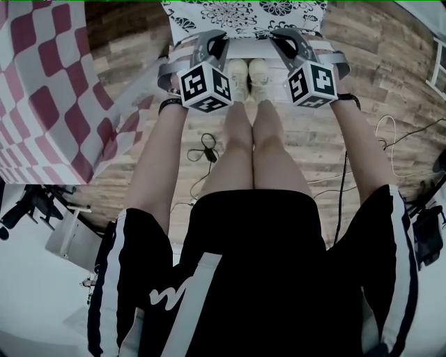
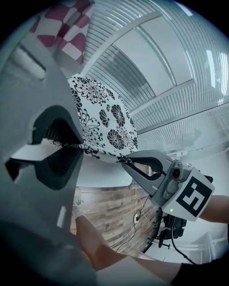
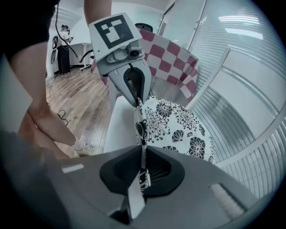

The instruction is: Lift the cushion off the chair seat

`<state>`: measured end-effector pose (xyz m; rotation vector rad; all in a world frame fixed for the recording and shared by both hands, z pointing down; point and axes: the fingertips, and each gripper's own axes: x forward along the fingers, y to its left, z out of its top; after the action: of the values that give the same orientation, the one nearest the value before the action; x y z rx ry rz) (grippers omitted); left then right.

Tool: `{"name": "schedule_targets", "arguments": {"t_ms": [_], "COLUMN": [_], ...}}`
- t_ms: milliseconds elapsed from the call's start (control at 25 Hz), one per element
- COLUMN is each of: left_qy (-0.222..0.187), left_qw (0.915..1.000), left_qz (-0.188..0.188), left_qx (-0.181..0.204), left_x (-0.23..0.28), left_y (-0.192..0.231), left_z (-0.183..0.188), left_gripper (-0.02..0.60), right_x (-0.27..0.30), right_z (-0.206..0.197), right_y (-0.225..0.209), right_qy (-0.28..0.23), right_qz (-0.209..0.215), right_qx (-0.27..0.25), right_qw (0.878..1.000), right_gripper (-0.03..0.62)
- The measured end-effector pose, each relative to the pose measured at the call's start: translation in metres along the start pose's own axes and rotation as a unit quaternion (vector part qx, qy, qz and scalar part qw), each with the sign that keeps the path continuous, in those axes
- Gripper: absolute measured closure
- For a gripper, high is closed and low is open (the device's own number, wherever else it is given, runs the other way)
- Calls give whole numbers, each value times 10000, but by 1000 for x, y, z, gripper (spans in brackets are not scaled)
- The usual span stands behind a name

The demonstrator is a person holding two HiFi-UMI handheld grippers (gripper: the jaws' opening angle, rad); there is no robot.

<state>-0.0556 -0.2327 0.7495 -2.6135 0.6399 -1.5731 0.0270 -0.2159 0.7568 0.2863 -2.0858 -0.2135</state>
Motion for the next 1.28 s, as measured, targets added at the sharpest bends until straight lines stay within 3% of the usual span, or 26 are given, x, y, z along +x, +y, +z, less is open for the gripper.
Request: {"name": "schedule_targets", "arguments": {"t_ms": [1280], "left_qy": [-40], "left_qw": [9984], "left_qz": [396], "left_qx": [-398], "left_x": [-64], "left_y": [2], "left_z": [23], "left_gripper": [561], "right_x": [-59], "right_z": [40], "right_y": [-4], "right_qy": [-187], "right_qz": [-296], "right_qx": [105], "right_qw": [9993], "right_gripper": [585]}}
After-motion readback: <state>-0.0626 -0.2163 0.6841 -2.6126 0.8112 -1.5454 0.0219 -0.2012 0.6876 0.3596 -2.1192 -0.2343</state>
